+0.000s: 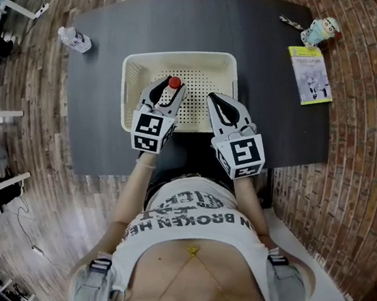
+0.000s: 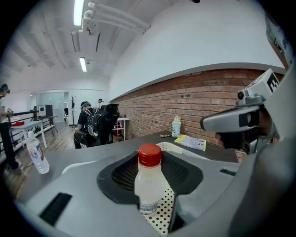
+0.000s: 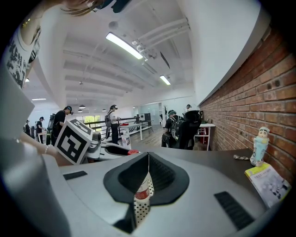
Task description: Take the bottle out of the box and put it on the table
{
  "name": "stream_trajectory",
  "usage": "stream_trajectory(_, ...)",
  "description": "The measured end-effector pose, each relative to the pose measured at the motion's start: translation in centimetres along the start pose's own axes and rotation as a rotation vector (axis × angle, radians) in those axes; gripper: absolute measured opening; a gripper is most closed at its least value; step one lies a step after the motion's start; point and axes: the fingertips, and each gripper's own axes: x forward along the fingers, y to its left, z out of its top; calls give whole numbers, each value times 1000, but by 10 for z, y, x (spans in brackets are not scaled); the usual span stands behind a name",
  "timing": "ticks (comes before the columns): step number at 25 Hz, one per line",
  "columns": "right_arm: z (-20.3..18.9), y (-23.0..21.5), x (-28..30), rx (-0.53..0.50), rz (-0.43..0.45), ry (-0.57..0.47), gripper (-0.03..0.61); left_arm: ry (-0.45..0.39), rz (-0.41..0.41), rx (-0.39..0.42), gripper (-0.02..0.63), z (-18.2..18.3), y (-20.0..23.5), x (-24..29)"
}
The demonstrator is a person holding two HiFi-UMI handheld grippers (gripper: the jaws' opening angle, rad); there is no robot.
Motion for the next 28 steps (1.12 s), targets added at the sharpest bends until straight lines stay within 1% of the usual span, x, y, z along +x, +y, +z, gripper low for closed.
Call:
stream_trajectory(16, 0, -2, -8, -4, -18, -1, 9, 5, -12, 10, 152, -1, -1, -4)
stream_trajectory(19, 2, 0, -11, -6, -20, -11, 9, 13, -35, 37, 150, 1, -3, -4)
stream_trajectory(22, 4, 2, -14, -12, -16, -15, 9, 24, -59, 25, 150, 3, -4, -5)
stream_trajectory(25, 4, 5, -19, -19, -11, -20, 9, 5, -66, -1, 150, 11, -5, -13)
stream_trajectory(28, 5, 7, -23, -25, -9, -27, 9, -26, -73, 9, 150, 27, -9, -24)
